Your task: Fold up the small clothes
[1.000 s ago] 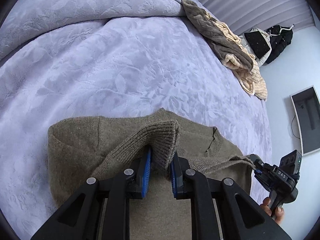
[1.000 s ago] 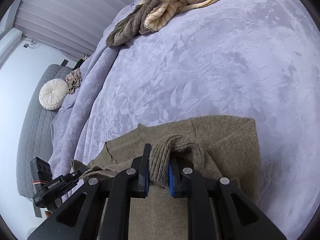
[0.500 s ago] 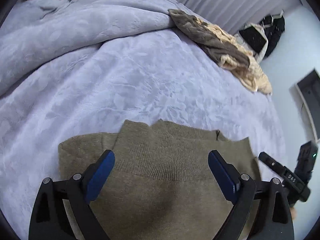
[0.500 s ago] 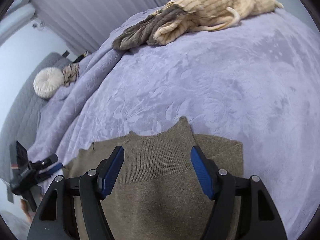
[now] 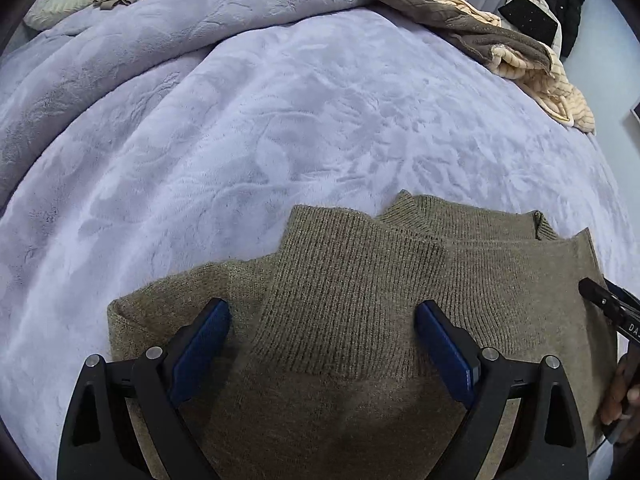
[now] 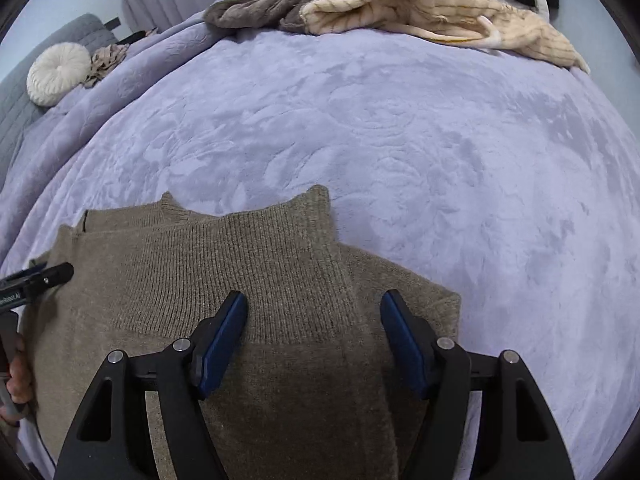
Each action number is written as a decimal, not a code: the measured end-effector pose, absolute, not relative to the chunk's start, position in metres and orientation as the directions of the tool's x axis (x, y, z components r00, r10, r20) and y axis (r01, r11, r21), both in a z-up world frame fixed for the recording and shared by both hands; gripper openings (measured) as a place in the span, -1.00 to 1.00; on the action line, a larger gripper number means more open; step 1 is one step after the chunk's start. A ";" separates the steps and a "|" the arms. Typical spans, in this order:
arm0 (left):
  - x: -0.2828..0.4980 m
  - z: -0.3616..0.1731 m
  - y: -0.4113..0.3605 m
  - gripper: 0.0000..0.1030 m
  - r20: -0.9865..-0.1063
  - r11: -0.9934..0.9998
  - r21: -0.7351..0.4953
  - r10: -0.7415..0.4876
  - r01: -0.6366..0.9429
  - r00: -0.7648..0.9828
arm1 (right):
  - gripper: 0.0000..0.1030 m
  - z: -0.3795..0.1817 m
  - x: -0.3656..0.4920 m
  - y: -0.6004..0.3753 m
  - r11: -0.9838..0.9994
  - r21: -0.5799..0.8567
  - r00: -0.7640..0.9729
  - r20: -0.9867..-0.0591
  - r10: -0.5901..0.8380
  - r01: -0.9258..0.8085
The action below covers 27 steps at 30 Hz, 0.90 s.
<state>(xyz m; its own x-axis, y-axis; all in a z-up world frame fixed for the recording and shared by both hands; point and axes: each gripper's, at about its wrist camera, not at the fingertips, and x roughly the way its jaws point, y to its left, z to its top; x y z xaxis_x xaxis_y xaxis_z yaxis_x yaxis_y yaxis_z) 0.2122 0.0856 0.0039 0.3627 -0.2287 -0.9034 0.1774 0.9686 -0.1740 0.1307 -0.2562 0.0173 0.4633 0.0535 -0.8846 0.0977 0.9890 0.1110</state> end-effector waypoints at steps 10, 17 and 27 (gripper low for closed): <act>0.107 0.045 0.083 0.84 -0.871 0.964 -0.177 -0.247 0.198 0.425 | 0.43 0.074 0.040 -0.211 0.998 0.065 0.580 -0.813 0.044 0.016; 0.087 0.022 0.079 0.84 -0.905 0.980 -0.088 -0.153 0.177 0.397 | 0.42 0.033 0.015 -0.213 0.997 0.056 0.491 -0.871 0.022 0.054; 0.030 0.069 0.107 0.84 -0.859 0.985 -0.099 -0.154 0.138 0.489 | 0.46 0.084 -0.032 -0.186 0.997 0.073 0.559 -0.828 0.043 0.031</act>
<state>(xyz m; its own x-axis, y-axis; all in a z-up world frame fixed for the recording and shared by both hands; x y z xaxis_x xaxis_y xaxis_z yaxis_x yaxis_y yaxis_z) 0.0296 0.1075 0.0692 0.4888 -0.1545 -0.8586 0.1380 0.9855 -0.0987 -0.0322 -0.1861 0.0836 0.5593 0.0429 -0.8279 0.0312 0.9969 0.0727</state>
